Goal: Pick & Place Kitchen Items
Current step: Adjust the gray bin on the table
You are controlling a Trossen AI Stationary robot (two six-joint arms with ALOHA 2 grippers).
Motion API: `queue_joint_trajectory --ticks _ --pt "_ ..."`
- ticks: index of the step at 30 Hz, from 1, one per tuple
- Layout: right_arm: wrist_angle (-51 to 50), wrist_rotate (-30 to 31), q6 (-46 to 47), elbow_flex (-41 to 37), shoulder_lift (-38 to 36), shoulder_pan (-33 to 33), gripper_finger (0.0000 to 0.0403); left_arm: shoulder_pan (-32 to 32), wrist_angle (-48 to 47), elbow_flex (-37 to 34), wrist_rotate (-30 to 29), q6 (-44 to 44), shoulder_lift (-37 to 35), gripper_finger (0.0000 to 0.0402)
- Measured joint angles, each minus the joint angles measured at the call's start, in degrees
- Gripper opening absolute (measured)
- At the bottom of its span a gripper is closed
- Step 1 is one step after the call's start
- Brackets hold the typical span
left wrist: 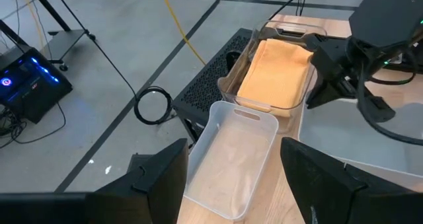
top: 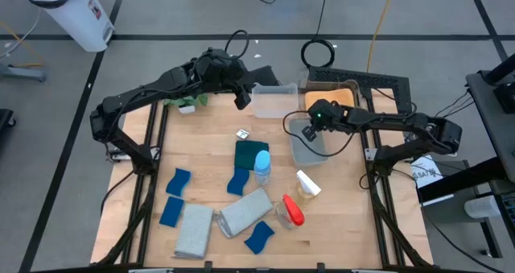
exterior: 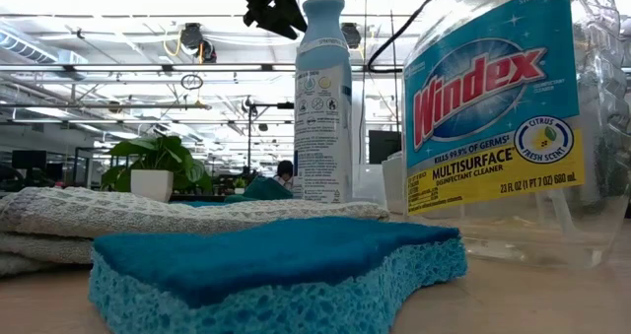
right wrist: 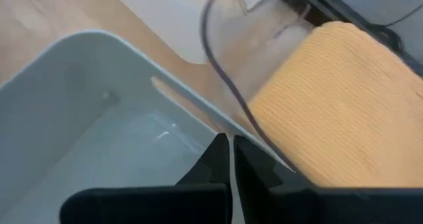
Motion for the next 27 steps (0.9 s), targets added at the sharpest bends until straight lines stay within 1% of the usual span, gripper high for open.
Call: queue_joint_trajectory --ticks 6,9,14,18,22,27 --pt "0.25 -3.74 -0.54 0.02 -0.52 3.00 0.0000 0.00 0.00 0.00 0.00 0.01 0.00 0.0246" --pt "1.15 -6.00 -4.60 0.02 0.14 4.87 0.0000 0.00 0.00 0.00 -0.01 0.02 0.00 0.0246" --pt "6.22 -6.27 -9.65 0.03 4.04 7.05 0.0000 0.00 0.00 0.00 0.00 0.00 0.00 0.0246" --pt "9.97 -6.01 -12.19 0.04 7.29 7.09 0.0000 -0.02 -0.01 0.00 0.00 -0.02 0.00 0.0246" --pt "13.66 -5.77 -12.72 0.04 9.71 6.30 0.0000 -0.02 -0.01 0.00 0.04 -0.04 0.00 0.0246" --pt "15.44 -5.75 -12.91 0.04 11.47 4.55 0.0000 -0.02 0.00 0.00 0.04 -0.28 0.00 0.0246"
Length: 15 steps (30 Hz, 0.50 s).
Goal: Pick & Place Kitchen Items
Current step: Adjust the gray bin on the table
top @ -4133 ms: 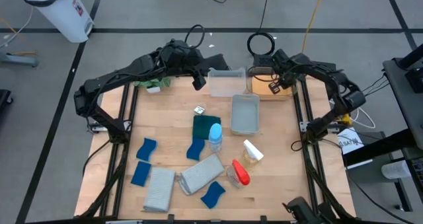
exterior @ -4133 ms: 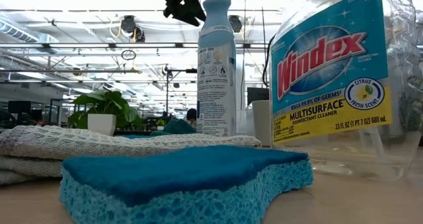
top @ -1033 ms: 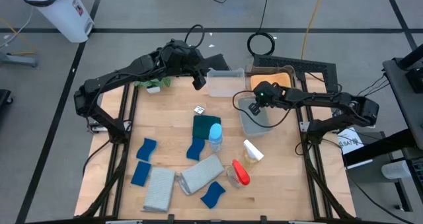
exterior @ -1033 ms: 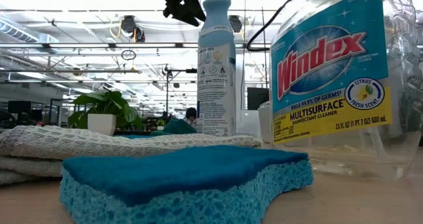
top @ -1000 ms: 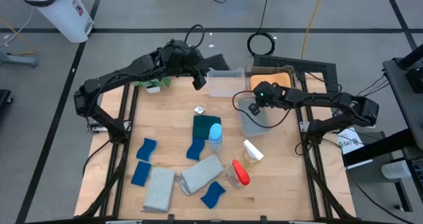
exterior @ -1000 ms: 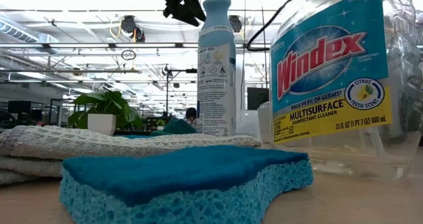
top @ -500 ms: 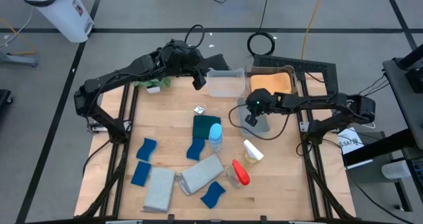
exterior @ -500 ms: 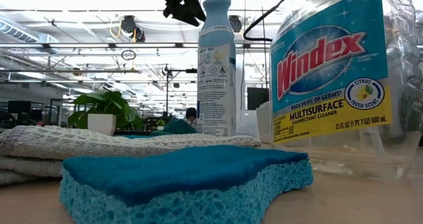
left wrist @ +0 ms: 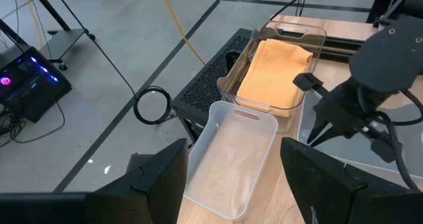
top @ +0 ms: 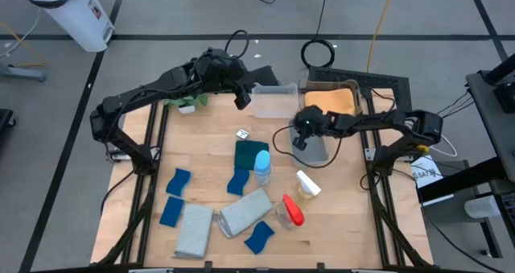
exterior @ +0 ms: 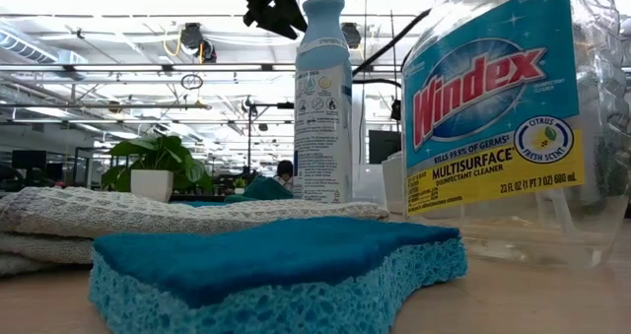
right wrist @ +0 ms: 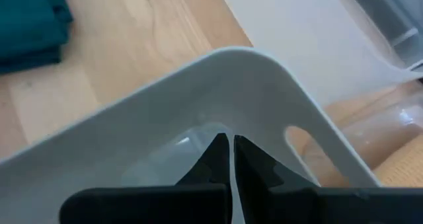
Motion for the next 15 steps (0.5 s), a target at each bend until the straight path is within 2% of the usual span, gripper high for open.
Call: queue_joint_trajectory --ticks 3,7,12,15 --pt "0.42 0.23 0.00 0.00 -0.05 -0.77 0.0000 0.00 0.00 0.00 0.02 0.00 0.00 0.0246" --pt "2.22 4.37 -1.81 -0.02 -0.68 -1.06 0.0000 -0.01 0.00 0.00 0.02 0.01 0.00 0.0246" --pt "4.22 4.21 -3.00 -0.02 -0.64 -1.15 0.0000 0.02 0.04 0.00 0.00 0.01 0.00 0.0246" --pt "2.09 4.17 -2.54 -0.02 -1.85 -0.41 0.0000 0.01 0.05 0.00 0.00 0.02 0.00 0.0246"
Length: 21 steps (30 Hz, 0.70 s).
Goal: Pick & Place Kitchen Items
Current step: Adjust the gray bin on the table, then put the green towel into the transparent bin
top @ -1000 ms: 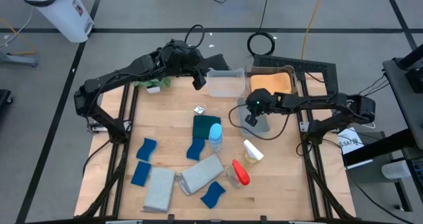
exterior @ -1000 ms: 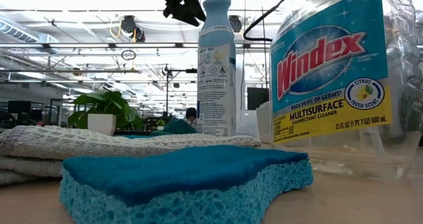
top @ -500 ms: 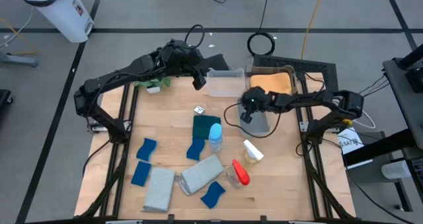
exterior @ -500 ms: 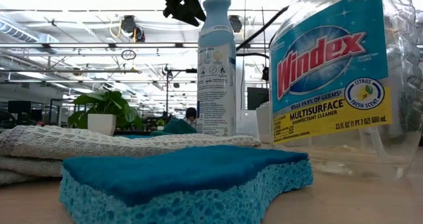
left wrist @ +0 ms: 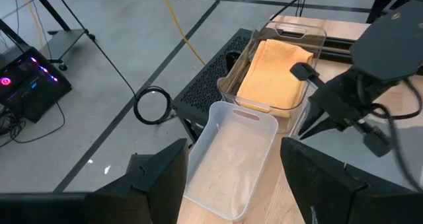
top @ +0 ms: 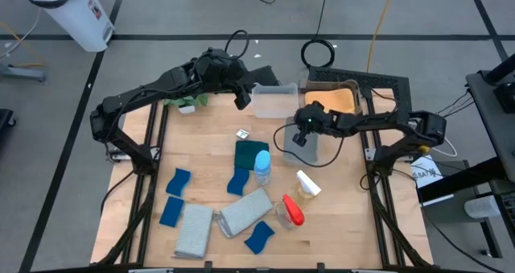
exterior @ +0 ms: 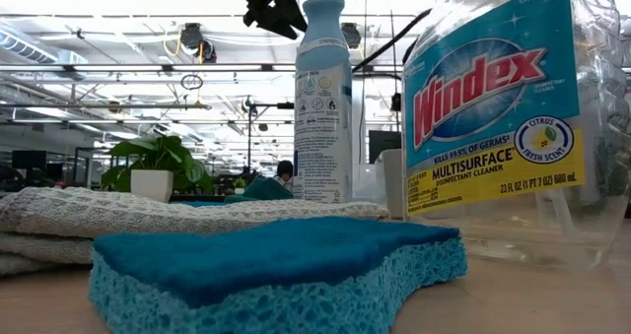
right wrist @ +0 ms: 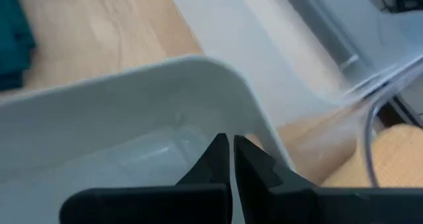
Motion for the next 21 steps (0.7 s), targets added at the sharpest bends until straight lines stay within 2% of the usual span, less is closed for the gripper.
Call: queue_joint_trajectory --ticks 6,12,21 --pt "-1.28 -0.09 -0.04 -0.02 -5.71 2.66 0.0000 0.01 -0.11 0.00 0.00 0.01 0.00 0.0246" --pt "-5.27 -0.07 0.04 -0.02 -15.44 5.01 0.0000 0.01 -4.15 -0.06 0.32 -0.45 0.00 0.0246" --pt "-11.78 0.08 0.17 0.00 -26.51 6.76 0.0000 -0.17 -6.47 -9.32 4.91 -4.23 -2.13 0.0246"
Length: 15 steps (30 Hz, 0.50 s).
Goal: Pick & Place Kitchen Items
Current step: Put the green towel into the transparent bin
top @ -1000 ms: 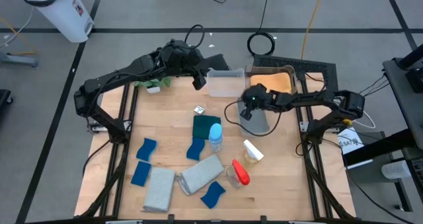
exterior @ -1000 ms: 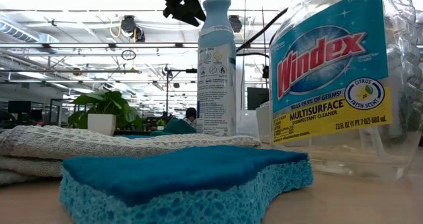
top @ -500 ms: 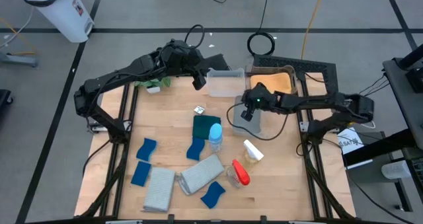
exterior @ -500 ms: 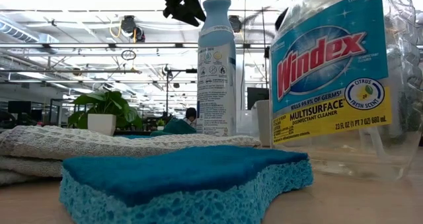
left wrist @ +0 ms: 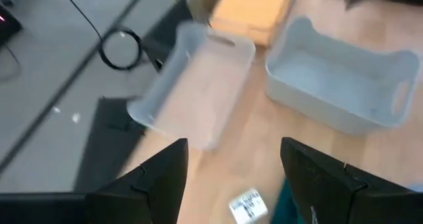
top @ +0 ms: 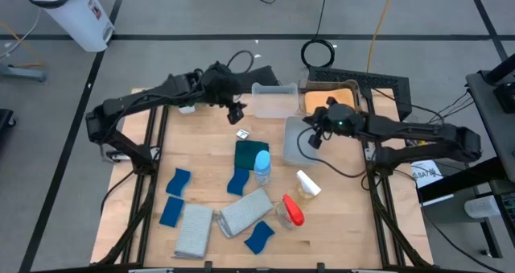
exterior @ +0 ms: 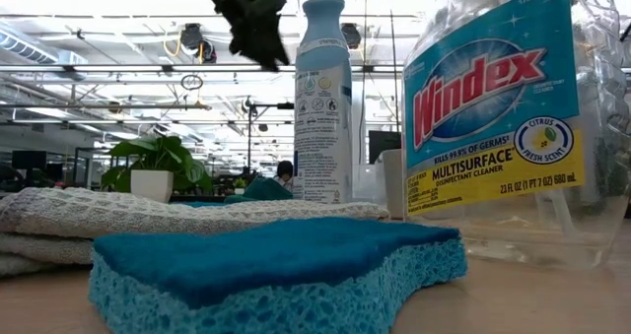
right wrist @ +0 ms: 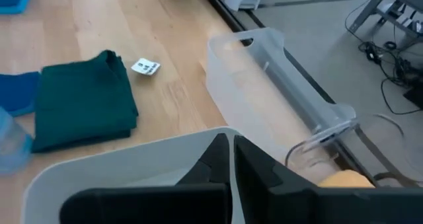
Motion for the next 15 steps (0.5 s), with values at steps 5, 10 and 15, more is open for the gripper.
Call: queue_joint_trajectory --ticks 5,10,15 --pt "-3.09 0.01 -0.01 0.00 -2.56 0.00 0.0000 -2.25 0.32 -9.38 2.68 0.35 -3.08 0.0246" --pt "-4.25 0.00 -0.06 0.00 -2.92 -0.02 0.0000 -5.74 5.31 -19.95 11.21 0.76 -5.00 0.0246" --pt "-2.27 0.00 -0.16 -1.55 -2.90 -0.02 0.0000 -10.74 17.83 -30.57 14.96 3.61 -4.26 0.0246"
